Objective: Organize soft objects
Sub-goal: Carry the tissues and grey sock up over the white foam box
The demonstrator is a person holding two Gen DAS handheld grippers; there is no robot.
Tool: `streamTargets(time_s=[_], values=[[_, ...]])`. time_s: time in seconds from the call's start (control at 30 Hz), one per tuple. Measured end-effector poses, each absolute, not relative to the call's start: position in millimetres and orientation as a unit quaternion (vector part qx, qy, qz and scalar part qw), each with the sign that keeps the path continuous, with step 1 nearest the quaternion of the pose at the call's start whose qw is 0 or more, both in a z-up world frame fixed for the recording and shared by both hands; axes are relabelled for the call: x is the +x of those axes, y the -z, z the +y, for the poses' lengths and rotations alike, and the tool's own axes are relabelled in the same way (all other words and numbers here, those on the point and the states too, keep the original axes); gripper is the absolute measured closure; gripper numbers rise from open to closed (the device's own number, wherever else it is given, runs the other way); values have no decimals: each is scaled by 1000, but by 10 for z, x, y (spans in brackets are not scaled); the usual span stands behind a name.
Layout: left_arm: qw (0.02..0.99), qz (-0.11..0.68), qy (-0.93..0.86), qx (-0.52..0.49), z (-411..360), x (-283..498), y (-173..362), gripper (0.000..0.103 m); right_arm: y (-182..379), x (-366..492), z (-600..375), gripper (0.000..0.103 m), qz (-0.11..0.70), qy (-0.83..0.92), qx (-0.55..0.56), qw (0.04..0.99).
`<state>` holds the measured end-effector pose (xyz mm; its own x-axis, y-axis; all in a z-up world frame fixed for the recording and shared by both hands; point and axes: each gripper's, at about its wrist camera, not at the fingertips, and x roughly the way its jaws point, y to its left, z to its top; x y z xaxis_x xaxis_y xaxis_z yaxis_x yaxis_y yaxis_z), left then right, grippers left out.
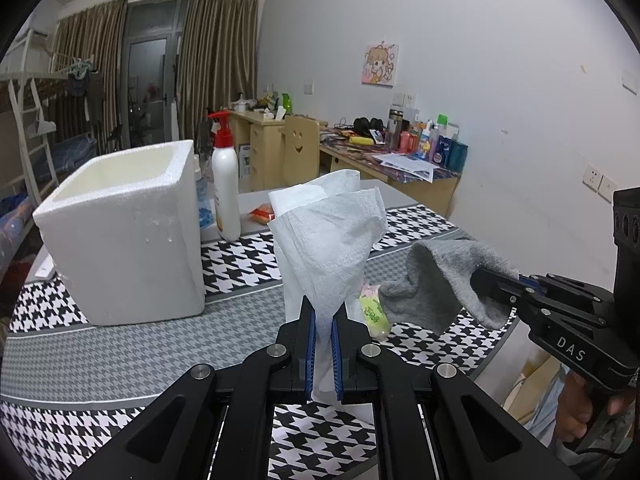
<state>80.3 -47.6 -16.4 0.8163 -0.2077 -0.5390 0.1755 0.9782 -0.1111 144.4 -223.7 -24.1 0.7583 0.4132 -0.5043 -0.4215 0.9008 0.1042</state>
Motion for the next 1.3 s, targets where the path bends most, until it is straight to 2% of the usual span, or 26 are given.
streamTargets(time_s=[1.3], values=[[963,258,83,-15,-89,1000,-260,95,-106,1577,-1847,93,232,-242,-21,942]])
